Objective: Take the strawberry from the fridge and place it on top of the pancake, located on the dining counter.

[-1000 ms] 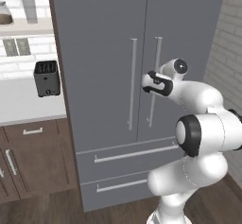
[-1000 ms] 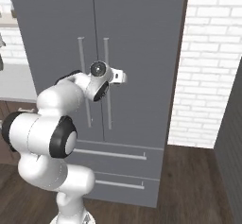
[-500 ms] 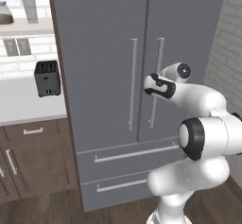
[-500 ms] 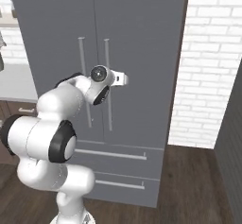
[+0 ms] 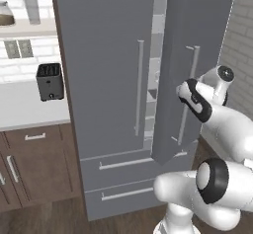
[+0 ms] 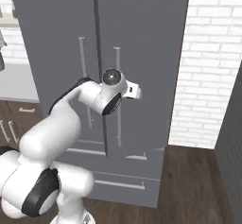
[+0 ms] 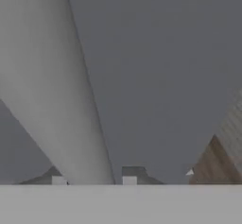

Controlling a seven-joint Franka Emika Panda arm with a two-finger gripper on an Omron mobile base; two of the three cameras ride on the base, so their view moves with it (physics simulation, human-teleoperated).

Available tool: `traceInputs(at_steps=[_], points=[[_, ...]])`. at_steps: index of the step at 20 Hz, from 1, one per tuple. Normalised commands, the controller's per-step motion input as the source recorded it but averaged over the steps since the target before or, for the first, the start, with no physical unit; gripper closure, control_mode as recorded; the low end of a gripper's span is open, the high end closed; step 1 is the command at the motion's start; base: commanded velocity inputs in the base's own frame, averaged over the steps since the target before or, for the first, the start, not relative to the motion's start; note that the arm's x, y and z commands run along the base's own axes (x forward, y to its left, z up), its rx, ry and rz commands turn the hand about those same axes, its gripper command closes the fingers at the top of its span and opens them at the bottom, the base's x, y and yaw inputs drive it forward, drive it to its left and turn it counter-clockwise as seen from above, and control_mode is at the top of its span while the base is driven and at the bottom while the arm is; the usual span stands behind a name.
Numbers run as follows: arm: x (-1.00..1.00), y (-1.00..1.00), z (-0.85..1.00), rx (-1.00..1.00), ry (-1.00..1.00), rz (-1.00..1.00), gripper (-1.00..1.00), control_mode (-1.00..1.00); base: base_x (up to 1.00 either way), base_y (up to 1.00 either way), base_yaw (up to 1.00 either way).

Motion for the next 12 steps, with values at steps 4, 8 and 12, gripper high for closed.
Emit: traceInputs(at_steps=[4, 8, 12], points=[[-1.0, -1.0, 0.0, 0.15, 0.22, -0.05, 1.0, -1.0, 0.0, 0.0, 0.0], [-0.97, -1.0, 0.0, 0.14, 0.14, 0.0, 1.0, -1.0, 0.0, 0.0, 0.0], [-0.84, -0.97, 0.0, 0.04, 0.02, -0.01, 1.0, -1.0, 0.0, 0.0, 0.0]])
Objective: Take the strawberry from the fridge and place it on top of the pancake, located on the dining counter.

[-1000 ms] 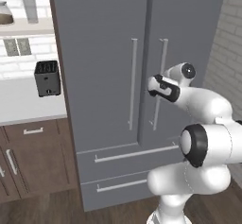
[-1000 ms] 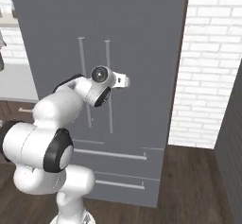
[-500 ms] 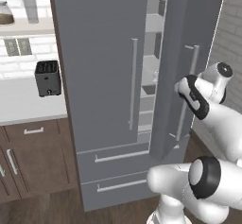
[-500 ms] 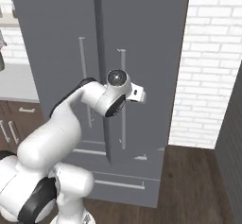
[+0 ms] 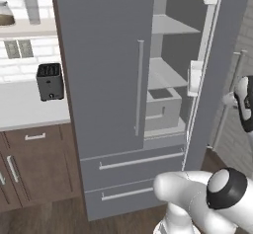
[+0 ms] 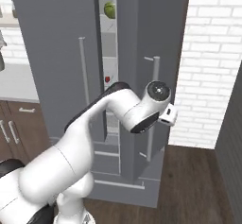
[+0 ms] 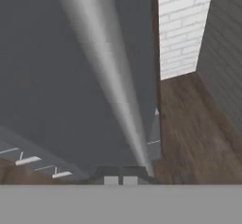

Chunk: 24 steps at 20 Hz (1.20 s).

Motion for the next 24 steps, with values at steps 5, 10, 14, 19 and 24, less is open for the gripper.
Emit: traceInputs(at_steps=[5, 10, 14, 19, 24], points=[[-1.0, -0.12, 0.14, 0.01, 0.0, -0.06, -1.0, -1.0, 0.0, 0.0, 0.0], [-0.53, 0.89, 0.38, -0.34, 0.13, -0.1, -1.0, -1.0, 0.0, 0.0, 0.0], [0.39, 1.0, 0.1, -0.62, 0.17, 0.0, -1.0, -1.0, 0.0, 0.0, 0.0], [0.88, 0.55, 0.29, -0.5, 0.15, 0.0, -1.0, -1.0, 0.0, 0.0, 0.0], [0.92, 0.12, 0.46, -0.32, 0.24, -0.07, -1.0, -1.0, 0.0, 0.0, 0.0]])
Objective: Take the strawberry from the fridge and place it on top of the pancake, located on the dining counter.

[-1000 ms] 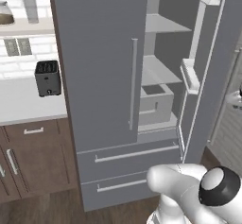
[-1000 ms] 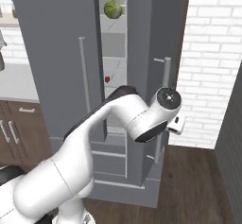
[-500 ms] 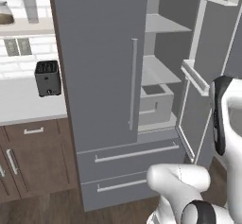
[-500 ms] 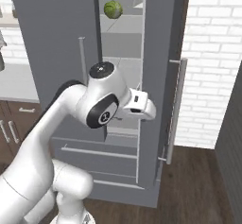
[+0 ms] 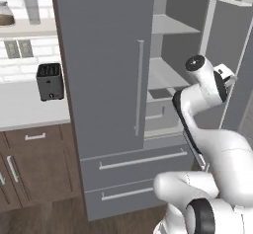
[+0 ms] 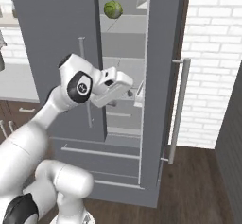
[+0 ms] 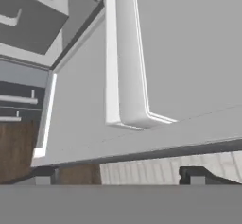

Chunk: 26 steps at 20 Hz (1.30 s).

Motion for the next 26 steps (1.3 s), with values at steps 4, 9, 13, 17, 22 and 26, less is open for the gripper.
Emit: traceInputs(at_steps=[4, 9, 13, 17, 22, 26], points=[[0.9, -0.08, -0.03, -0.11, 0.16, -0.08, -1.0, -1.0, 0.0, 0.0, 0.0], [0.25, -0.69, -0.2, 0.0, 0.01, 0.0, -1.0, -1.0, 0.0, 0.0, 0.0], [0.0, -0.89, -0.16, 0.0, -0.02, 0.01, -1.0, -1.0, 0.0, 0.0, 0.0], [0.0, -0.39, -0.03, 0.0, -0.01, 0.09, -1.0, -1.0, 0.0, 0.0, 0.0], [0.05, 0.07, 0.0, 0.0, 0.0, 0.01, -1.0, -1.0, 0.0, 0.0, 0.0], [-0.02, 0.5, 0.07, -0.01, -0.03, 0.0, -1.0, -1.0, 0.0, 0.0, 0.0]])
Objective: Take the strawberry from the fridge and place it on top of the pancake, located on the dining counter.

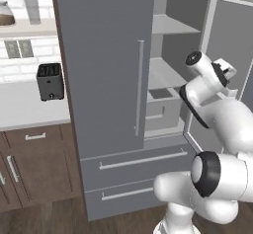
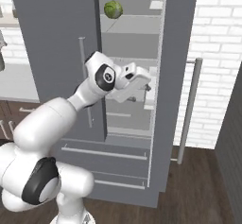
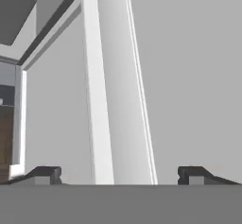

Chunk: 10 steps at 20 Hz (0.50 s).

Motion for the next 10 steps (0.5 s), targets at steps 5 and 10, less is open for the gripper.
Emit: traceInputs(at_steps=[5, 10], points=[[-0.03, 0.77, 0.12, 0.13, -0.18, 0.03, -1.0, -1.0, 0.0, 0.0, 0.0], [0.03, 1.0, 0.4, 0.08, -0.33, 0.0, -1.0, -1.0, 0.0, 0.0, 0.0]])
